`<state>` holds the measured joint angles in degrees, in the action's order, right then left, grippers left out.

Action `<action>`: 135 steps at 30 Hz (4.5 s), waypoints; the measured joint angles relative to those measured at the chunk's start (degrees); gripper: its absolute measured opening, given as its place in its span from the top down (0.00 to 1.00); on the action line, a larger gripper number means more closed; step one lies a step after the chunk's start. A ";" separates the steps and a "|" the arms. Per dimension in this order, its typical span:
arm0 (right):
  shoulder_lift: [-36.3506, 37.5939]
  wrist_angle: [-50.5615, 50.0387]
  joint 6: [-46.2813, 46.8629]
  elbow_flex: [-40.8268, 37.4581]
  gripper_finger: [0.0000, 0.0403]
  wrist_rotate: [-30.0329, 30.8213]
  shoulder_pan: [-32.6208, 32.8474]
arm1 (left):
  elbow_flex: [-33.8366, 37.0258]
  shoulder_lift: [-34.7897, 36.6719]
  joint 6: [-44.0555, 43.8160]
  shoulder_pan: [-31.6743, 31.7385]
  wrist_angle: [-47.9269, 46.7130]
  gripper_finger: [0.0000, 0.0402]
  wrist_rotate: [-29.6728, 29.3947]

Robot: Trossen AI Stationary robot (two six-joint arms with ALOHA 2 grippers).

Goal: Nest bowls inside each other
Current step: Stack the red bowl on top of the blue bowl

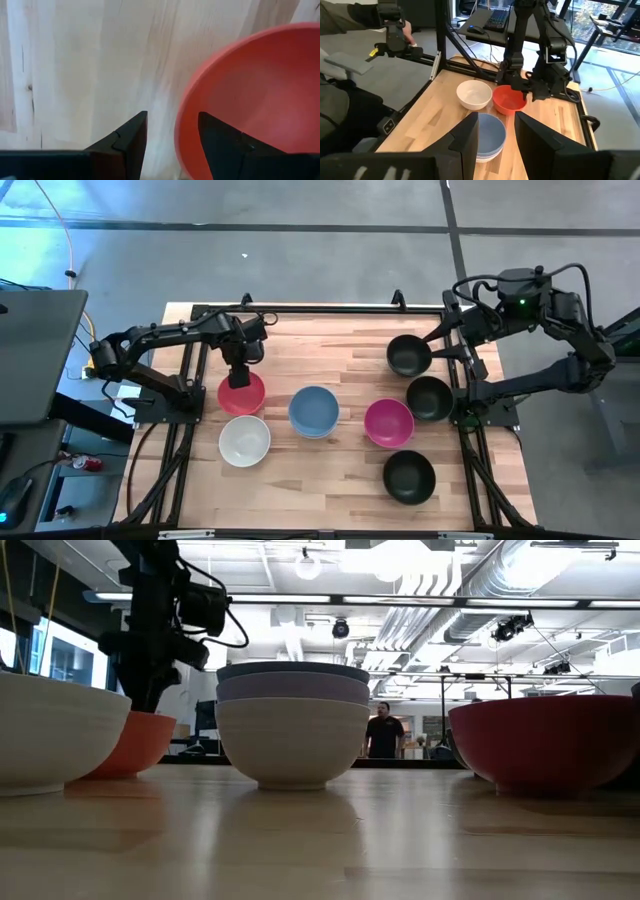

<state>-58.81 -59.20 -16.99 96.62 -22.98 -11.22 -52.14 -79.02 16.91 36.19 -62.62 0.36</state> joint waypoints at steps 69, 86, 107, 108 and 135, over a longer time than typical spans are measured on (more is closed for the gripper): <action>0.00 -0.86 0.39 0.00 0.70 0.02 0.02 | -0.42 -2.12 1.68 6.15 5.15 1.00 3.41; -0.04 0.37 0.06 0.00 0.70 0.07 0.02 | -25.23 -2.10 3.73 13.45 -7.33 1.00 9.04; -0.07 -0.37 0.99 0.00 0.70 0.46 0.00 | -45.77 -16.38 -4.33 -10.51 -10.20 1.00 16.78; -0.07 -0.57 1.34 0.00 0.70 0.46 0.02 | -47.35 -17.98 -4.10 -11.25 -10.50 1.00 17.62; 0.00 -7.91 0.42 0.00 0.70 0.00 0.02 | -64.61 -43.15 1.74 -15.04 -20.29 1.00 18.56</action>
<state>-58.81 -67.11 -16.58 96.62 -22.98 -11.20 -116.75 -122.17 18.65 21.15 -82.92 18.92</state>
